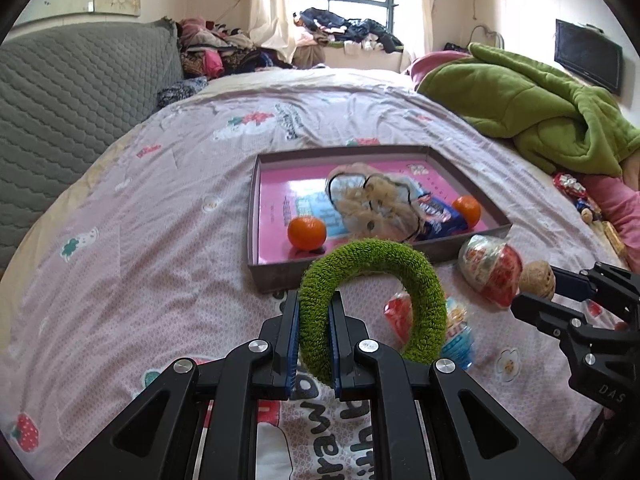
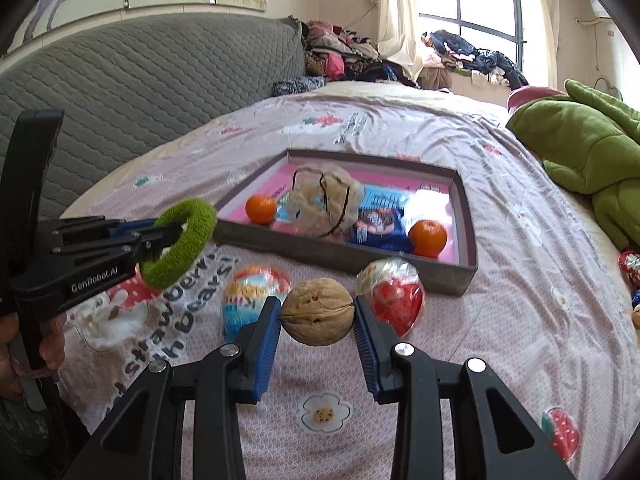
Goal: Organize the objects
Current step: 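Lift the walnut with the right tool while the left tool lifts the green ring toward the tray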
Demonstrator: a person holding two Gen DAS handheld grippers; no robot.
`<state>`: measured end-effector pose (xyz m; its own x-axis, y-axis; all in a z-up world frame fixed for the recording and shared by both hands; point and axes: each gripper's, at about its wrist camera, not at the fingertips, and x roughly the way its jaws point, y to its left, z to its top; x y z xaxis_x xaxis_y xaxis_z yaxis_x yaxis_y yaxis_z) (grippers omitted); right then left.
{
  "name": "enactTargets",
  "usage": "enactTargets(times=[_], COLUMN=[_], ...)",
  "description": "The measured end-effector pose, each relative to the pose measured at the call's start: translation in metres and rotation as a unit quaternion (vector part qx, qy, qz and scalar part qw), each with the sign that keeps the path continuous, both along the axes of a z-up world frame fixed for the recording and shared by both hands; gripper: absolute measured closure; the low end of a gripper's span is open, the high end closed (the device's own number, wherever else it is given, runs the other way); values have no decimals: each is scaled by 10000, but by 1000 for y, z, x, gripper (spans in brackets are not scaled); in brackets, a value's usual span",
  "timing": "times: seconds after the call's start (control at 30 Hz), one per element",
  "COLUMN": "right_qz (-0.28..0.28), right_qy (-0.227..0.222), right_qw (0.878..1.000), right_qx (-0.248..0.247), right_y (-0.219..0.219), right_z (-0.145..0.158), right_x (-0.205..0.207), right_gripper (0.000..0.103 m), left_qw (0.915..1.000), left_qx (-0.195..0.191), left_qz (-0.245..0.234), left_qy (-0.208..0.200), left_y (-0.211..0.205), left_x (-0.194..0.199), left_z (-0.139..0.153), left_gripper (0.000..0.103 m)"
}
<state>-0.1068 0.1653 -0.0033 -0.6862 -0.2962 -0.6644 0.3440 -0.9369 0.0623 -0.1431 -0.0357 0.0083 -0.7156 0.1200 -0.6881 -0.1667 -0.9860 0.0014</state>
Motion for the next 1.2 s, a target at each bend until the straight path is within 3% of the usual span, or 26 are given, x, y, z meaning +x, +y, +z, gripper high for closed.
enactTargets(times=[0.53, 1.2], right_qz=[-27, 1], right_qy=[489, 973], right_qw=[9988, 9952], right_qx=[-13, 15], right_y=[5, 3], right_z=[40, 78], right_x=[-7, -37], right_gripper=[66, 66], left_qw=[9986, 9984], left_qx=[13, -131], left_qz=[-326, -236], left_qy=[409, 499], left_y=[15, 9], left_x=[5, -24], left_z=[39, 48], left_gripper=[91, 90])
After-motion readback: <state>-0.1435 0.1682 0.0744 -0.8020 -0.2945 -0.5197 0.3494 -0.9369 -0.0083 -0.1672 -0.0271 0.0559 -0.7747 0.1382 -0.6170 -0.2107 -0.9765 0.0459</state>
